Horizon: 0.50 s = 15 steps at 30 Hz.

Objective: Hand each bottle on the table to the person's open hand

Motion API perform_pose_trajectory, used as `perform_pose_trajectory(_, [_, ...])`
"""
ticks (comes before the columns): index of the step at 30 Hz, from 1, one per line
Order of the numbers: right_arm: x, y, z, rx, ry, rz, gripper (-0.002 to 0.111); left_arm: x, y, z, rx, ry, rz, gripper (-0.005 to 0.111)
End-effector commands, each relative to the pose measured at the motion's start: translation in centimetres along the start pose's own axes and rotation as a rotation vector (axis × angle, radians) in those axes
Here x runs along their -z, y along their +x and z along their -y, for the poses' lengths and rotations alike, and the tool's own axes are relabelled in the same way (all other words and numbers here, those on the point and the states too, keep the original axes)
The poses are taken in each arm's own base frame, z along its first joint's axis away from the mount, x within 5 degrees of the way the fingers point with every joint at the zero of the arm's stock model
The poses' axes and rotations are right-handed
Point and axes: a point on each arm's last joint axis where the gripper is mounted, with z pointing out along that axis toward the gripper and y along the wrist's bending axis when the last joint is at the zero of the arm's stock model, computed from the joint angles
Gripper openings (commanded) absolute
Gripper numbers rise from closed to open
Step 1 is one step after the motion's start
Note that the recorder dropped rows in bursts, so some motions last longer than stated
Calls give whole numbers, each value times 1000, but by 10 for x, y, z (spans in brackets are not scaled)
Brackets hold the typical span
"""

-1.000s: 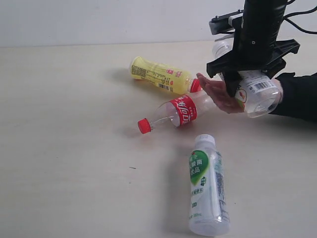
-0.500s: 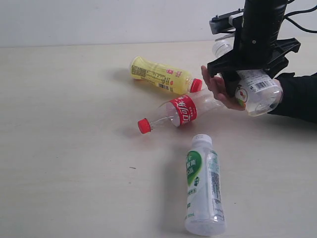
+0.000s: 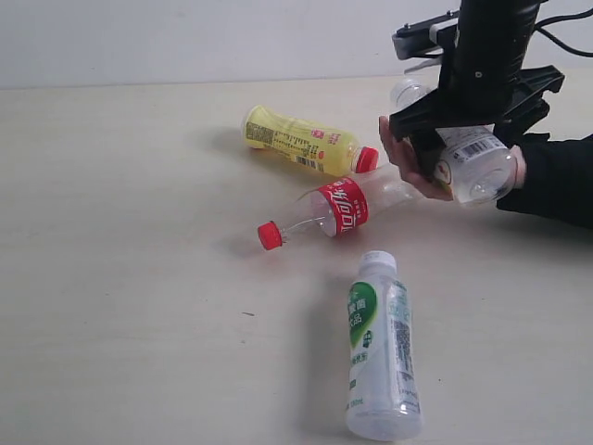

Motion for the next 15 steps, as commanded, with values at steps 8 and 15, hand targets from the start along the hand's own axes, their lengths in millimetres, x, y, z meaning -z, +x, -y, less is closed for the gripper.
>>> perform_pose_trajectory(8, [83, 23, 14, 14, -37, 238, 82, 0, 0, 0, 9, -1, 8, 0])
perform_pose_trajectory(15, [137, 61, 25, -7, -48, 381, 51, 0, 0, 0, 9, -1, 8, 0])
